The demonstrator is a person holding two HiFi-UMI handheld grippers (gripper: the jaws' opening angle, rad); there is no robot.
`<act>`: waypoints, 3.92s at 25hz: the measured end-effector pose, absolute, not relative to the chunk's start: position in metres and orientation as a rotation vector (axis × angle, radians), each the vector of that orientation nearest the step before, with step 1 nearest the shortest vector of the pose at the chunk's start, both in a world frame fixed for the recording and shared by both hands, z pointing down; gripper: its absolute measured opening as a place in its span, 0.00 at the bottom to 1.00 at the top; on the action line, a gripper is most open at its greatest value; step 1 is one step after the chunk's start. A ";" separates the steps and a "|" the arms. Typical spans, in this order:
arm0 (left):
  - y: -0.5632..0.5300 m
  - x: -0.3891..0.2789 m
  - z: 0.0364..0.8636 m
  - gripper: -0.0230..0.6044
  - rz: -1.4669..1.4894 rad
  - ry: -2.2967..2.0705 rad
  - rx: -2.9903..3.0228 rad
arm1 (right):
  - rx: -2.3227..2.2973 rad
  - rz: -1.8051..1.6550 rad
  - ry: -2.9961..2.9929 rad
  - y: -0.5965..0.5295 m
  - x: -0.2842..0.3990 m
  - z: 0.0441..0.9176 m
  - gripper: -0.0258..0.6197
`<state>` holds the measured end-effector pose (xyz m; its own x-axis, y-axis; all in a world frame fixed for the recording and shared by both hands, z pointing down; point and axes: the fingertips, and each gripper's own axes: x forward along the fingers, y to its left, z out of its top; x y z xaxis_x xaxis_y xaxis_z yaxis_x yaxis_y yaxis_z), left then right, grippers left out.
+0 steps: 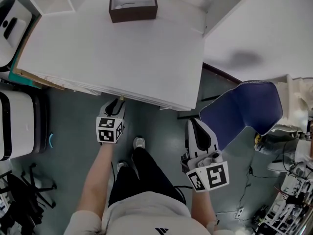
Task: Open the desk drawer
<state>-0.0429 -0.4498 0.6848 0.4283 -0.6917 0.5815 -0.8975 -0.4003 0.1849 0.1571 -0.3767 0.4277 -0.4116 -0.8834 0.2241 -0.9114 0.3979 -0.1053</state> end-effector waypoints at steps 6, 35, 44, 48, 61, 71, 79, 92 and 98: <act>-0.459 -0.038 0.700 0.24 0.592 -1.317 2.198 | 1.629 0.325 -2.488 -0.373 0.159 0.433 0.02; -0.403 -0.052 0.705 0.15 0.639 -1.298 2.089 | 1.605 0.303 -2.537 -0.335 0.138 0.419 0.02; -0.361 -0.064 0.706 0.15 0.663 -1.283 2.079 | 1.612 0.284 -2.548 -0.306 0.128 0.412 0.02; -0.343 -0.069 0.708 0.15 0.674 -1.271 2.073 | 1.618 0.282 -2.549 -0.293 0.124 0.409 0.02; -0.301 -0.080 0.709 0.15 0.683 -1.233 2.074 | 1.650 0.243 -2.551 -0.262 0.107 0.398 0.02; -0.277 -0.088 0.708 0.16 0.678 -1.210 2.070 | 1.661 0.222 -2.553 -0.248 0.094 0.390 0.02; -0.274 -0.088 0.708 0.16 0.691 -1.192 2.088 | 1.669 0.206 -2.553 -0.237 0.090 0.386 0.02; -0.254 -0.113 0.661 0.04 0.638 -1.247 2.202 | 1.620 0.179 -2.599 -0.231 0.068 0.379 0.02; -0.245 -0.128 0.626 0.04 0.545 -1.309 2.236 | 1.586 0.151 -2.624 -0.227 0.058 0.373 0.02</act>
